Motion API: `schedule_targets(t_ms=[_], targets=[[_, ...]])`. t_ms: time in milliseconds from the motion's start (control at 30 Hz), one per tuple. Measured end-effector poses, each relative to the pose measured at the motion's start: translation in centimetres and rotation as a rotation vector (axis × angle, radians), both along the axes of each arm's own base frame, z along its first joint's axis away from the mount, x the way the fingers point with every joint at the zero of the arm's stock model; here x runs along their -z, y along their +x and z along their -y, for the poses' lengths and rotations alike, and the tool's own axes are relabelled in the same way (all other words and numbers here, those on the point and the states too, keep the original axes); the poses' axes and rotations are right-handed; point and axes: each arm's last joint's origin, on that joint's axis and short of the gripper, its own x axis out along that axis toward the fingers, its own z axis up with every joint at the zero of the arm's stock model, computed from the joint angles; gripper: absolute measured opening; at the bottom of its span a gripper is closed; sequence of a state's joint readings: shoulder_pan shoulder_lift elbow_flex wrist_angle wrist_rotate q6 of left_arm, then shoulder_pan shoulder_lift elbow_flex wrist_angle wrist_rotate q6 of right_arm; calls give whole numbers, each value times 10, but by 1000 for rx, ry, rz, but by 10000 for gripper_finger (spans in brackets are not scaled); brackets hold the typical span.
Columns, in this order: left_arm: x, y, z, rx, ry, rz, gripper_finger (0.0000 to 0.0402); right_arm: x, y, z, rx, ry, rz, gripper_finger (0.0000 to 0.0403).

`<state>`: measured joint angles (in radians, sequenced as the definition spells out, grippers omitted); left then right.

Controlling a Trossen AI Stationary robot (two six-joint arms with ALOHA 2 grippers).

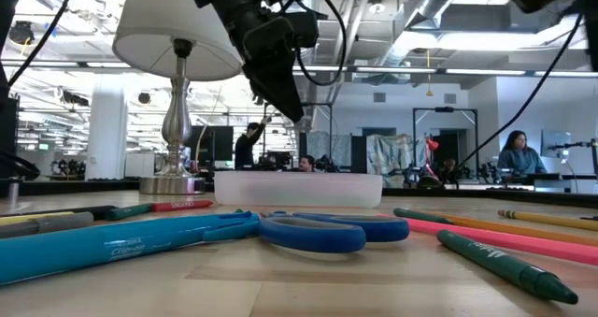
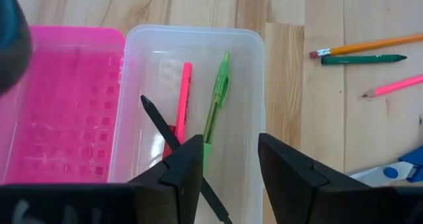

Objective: Pick & place school supplies into a supply box
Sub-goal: Put the right black pen into the supply box

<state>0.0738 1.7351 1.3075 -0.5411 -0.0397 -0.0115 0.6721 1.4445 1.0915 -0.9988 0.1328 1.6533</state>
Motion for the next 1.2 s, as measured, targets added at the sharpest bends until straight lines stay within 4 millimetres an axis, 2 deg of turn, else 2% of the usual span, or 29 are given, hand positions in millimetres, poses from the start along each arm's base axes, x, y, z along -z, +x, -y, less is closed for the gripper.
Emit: schedule_targets(t_ms=[167, 300, 700, 967, 1200], targets=[[0, 0, -2, -4, 1, 1, 138, 14, -8, -16, 93, 68, 17, 82], [-1, 1, -2, -11, 10, 10, 138, 26, -10, -27, 100, 67, -11, 82], [-1, 1, -2, -37, -1, 19, 138, 72, 2, -44, 76, 10, -158, 82], [-1, 1, -2, -46, -30, 22, 138, 85, 5, -46, 83, -18, -184, 82], [-1, 1, -2, -55, -44, 23, 138, 91, 1, -39, 98, -50, -215, 82]])
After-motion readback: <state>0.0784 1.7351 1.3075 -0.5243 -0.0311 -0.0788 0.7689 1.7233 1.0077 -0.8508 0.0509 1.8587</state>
